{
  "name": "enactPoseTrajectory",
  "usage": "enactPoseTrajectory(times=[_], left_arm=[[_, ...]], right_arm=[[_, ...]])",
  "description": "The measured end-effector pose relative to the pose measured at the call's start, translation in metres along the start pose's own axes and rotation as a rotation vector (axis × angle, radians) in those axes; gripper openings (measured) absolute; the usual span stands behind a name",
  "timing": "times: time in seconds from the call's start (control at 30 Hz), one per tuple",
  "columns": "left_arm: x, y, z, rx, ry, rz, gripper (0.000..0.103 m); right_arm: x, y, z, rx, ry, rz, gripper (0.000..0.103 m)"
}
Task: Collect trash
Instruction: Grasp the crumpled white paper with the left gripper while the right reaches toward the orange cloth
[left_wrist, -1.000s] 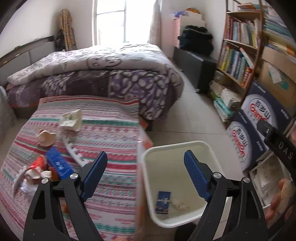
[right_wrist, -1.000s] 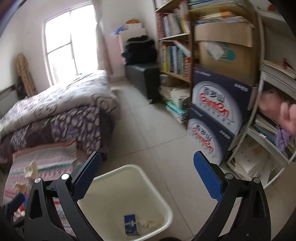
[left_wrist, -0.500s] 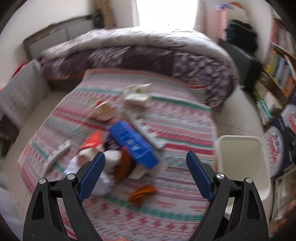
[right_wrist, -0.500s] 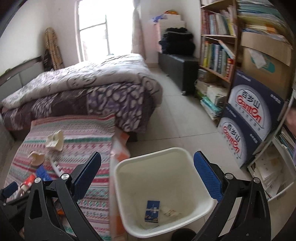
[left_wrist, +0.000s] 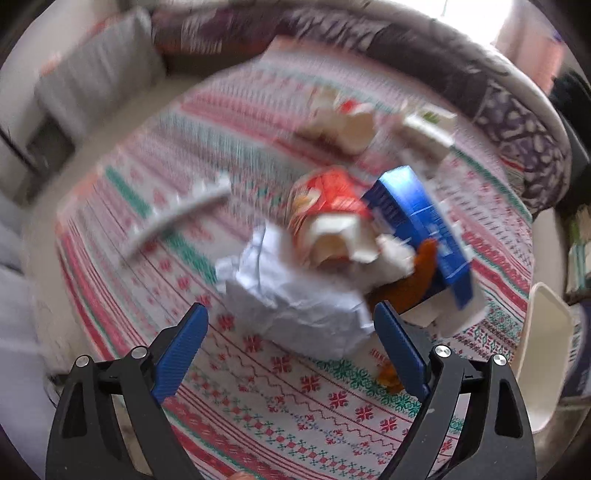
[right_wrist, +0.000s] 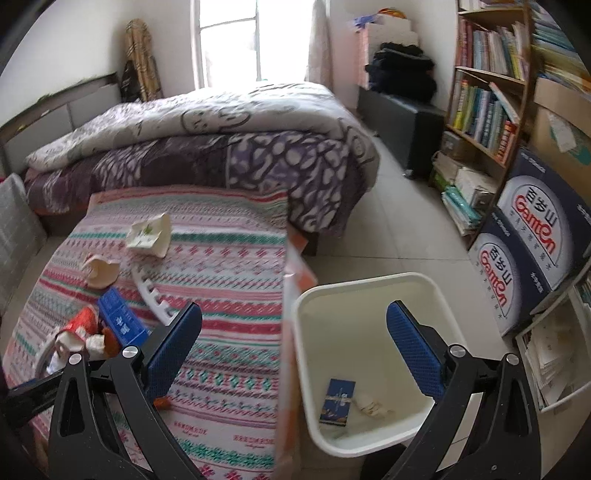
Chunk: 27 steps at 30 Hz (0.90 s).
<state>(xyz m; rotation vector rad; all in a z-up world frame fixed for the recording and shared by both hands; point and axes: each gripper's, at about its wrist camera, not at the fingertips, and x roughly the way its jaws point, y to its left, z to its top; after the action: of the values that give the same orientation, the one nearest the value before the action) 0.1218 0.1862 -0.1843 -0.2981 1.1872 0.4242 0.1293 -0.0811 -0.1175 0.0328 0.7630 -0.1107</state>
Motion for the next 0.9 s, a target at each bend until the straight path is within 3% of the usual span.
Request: enactPoseTrajectory(times=[0.13,0.2,0.3,0.43,0.6,0.73,0.9], left_arm=[[0.025,0.016,0.005,-0.110,0.071,-0.122,0.088],[0.033,0.020,0.006,-0.139,0.093,-0.146,0.088],[0.042,0.028,0.003,-0.190,0.150,-0.223,0.072],[0.036,0.039,0.000,-0.192,0.162,-0.278,0.056],[0.014,0.066,-0.001,-0.183,0.120,-0.282,0.053],[-0.009,0.087,0.005,-0.157,0.016,-0.226,0.053],[-0.025,0.113,0.013,-0.140,-0.075,-0.171,0.053]], right_arm=[[0.007,0.015,-0.009,-0.054,0.050,0.019,0.096],[0.013,0.022,-0.013,-0.065,0.083,0.035,0.096],[0.019,0.029,-0.015,-0.065,0.118,0.054,0.096],[0.030,0.043,-0.022,-0.077,0.195,0.097,0.096],[0.041,0.071,-0.042,-0.151,0.307,0.154,0.096],[0.045,0.098,-0.060,-0.200,0.374,0.209,0.096],[0.044,0.126,-0.079,-0.252,0.380,0.206,0.094]])
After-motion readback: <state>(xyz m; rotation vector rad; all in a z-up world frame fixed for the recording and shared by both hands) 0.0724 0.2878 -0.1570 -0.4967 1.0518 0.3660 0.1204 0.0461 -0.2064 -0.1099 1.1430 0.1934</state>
